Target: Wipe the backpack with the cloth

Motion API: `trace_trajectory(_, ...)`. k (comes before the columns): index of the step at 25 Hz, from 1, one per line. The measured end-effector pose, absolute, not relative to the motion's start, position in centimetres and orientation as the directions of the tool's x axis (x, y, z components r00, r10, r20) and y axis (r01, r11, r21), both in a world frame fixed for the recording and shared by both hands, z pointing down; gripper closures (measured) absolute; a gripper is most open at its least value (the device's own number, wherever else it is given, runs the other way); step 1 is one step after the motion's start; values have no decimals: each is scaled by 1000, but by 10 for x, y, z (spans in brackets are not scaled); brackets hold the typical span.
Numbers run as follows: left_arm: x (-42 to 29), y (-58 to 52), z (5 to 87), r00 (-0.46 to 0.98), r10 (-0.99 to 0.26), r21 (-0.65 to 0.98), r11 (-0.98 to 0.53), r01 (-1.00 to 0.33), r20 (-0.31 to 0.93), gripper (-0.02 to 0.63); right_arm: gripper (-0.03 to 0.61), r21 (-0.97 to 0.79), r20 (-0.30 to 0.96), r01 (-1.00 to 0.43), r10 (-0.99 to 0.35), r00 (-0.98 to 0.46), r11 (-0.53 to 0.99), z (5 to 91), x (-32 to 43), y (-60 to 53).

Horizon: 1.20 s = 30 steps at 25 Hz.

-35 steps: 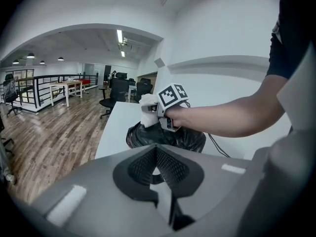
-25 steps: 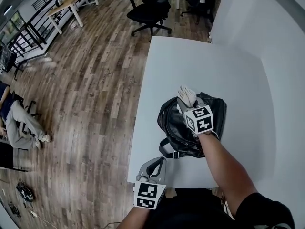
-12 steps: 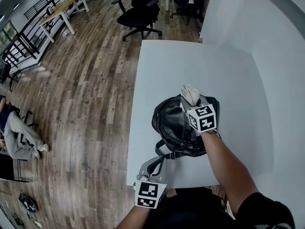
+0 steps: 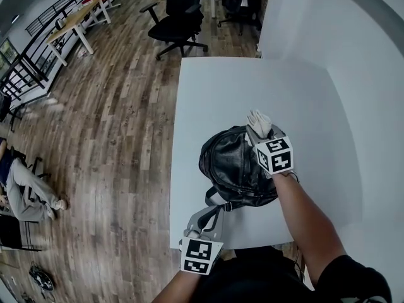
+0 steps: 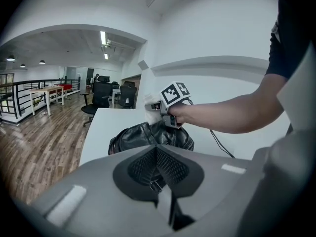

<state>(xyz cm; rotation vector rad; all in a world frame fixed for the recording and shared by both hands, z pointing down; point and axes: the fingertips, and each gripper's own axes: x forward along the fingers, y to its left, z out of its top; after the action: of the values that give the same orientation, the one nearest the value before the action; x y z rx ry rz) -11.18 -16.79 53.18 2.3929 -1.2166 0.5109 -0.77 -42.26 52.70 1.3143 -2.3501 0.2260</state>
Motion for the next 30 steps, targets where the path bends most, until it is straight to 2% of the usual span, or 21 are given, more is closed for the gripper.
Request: trace_trajectory(30, -74, -134, 506, 645, -630, 154, -653, -741, 433, 607, 480, 126, 356, -912, -876, -325, 390, 463, 77, -382)
